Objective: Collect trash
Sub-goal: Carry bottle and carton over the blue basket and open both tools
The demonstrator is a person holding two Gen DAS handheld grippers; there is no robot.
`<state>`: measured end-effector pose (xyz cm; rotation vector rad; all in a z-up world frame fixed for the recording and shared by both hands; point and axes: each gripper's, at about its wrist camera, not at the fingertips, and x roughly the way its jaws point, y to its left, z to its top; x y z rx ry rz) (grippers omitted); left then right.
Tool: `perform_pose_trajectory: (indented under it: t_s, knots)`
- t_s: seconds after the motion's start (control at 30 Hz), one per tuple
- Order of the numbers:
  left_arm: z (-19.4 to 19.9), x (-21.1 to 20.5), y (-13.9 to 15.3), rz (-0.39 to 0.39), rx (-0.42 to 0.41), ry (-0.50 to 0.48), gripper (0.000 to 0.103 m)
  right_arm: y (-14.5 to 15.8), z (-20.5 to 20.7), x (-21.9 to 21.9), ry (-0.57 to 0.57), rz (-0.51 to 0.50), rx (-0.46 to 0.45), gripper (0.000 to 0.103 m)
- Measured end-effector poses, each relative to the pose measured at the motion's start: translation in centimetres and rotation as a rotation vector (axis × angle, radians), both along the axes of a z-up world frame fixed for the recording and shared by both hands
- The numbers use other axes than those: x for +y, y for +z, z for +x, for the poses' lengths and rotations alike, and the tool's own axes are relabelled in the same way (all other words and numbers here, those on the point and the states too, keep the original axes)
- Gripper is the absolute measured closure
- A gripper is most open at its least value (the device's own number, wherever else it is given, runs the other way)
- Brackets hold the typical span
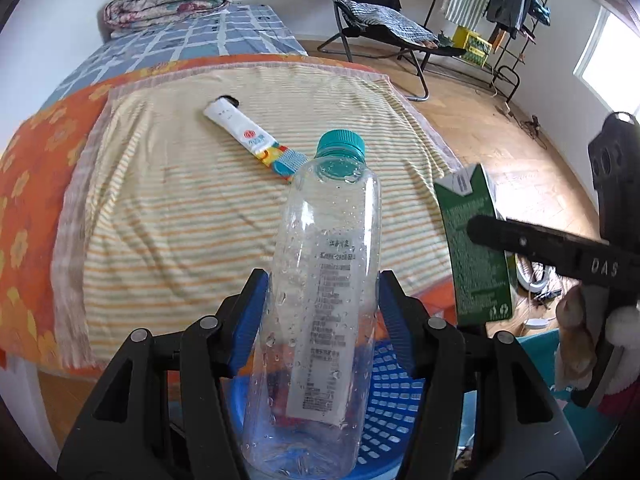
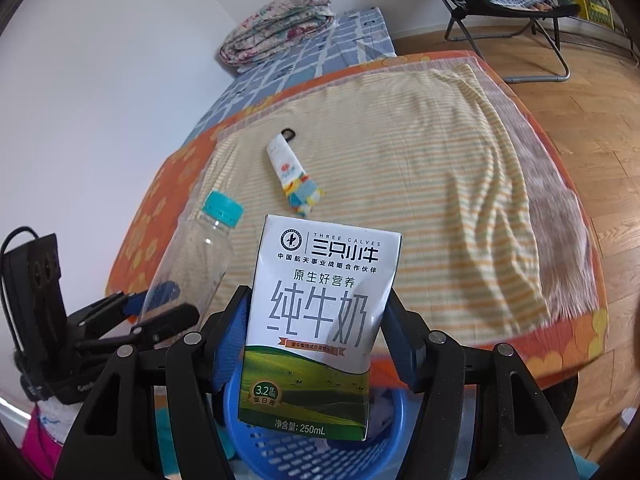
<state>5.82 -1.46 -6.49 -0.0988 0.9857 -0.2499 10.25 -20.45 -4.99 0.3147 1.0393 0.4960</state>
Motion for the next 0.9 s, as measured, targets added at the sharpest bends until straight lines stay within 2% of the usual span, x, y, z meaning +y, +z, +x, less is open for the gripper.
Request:
perform_pose_trajectory:
  t_s: [0.4,0.9]
  knots:
    - [-3.9,-1.3,-1.9,-0.022,-0.009,0.036,0.045,-2.6,-3.9,-0.2,0.049,0.003,0.054,0.041]
    - [-5.3,-0.3,-3.1,-0.051,0.009,0.072,0.045,-4.3,-5.6,1.1,0.098,-0.012,0.088,0.04]
